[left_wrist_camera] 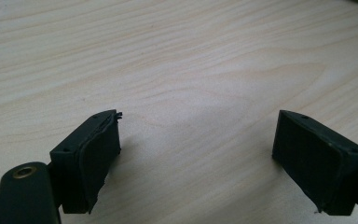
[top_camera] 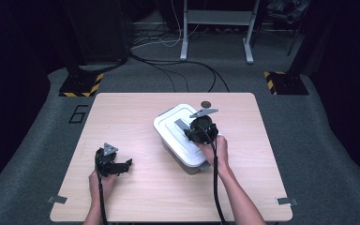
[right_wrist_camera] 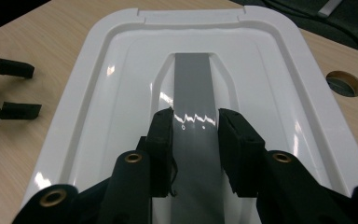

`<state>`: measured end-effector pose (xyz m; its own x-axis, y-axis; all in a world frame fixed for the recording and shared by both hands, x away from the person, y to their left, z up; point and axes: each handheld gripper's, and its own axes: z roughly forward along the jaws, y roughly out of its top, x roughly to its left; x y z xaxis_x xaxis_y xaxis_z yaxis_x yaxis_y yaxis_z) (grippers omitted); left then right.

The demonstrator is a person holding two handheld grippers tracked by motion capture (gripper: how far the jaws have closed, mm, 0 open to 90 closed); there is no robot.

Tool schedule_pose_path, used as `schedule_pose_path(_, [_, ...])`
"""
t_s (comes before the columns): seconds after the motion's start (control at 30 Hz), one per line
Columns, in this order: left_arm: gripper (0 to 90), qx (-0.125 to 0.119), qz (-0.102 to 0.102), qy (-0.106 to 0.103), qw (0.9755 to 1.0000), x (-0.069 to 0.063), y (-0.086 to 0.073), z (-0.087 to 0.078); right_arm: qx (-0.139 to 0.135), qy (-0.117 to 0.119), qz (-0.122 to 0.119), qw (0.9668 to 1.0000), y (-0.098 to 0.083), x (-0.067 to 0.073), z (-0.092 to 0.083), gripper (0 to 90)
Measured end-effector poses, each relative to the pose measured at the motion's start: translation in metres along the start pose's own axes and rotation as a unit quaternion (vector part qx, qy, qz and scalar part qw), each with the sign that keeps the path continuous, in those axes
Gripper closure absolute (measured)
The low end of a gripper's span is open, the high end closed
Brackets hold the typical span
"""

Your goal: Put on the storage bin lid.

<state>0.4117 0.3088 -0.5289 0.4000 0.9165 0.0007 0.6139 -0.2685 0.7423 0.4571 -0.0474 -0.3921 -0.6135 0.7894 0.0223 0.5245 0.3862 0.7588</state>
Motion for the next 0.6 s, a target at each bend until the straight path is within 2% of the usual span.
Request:
schedule_pose_path(0.1, [14.4,0.0,0.0,0.0,1.0,0.0,0.0,0.0,-0.018,0.0,0.0,0.9998,-0.002,-0.002,-0.005,46.3])
schedule_pose_path(0.17, [14.4,0.001,0.0,0.0,1.0,0.0,0.0,0.0,-0.035,-0.001,0.01,0.9993,-0.003,-0.002,-0.012,37.2])
schedule_pose_path(0.33, [14.4,0.0,-0.001,0.0,1.0,0.0,0.0,0.0,-0.054,-0.014,0.006,0.9984,-0.01,-0.01,-0.034,18.2])
schedule_pose_path(0.47, [14.4,0.0,0.0,0.0,1.0,0.0,0.0,0.0,-0.063,-0.03,0.007,0.9975,-0.023,-0.021,-0.053,13.9])
schedule_pose_path(0.53, [14.4,0.0,-0.001,0.0,1.0,0.0,0.0,0.0,-0.069,-0.034,0.015,0.9969,-0.031,-0.026,-0.061,11.8])
schedule_pose_path(0.6, [14.4,-0.002,-0.001,0.001,1.0,0.0,0.0,0.0,-0.071,-0.048,0.016,0.9962,-0.041,-0.033,-0.069,7.9])
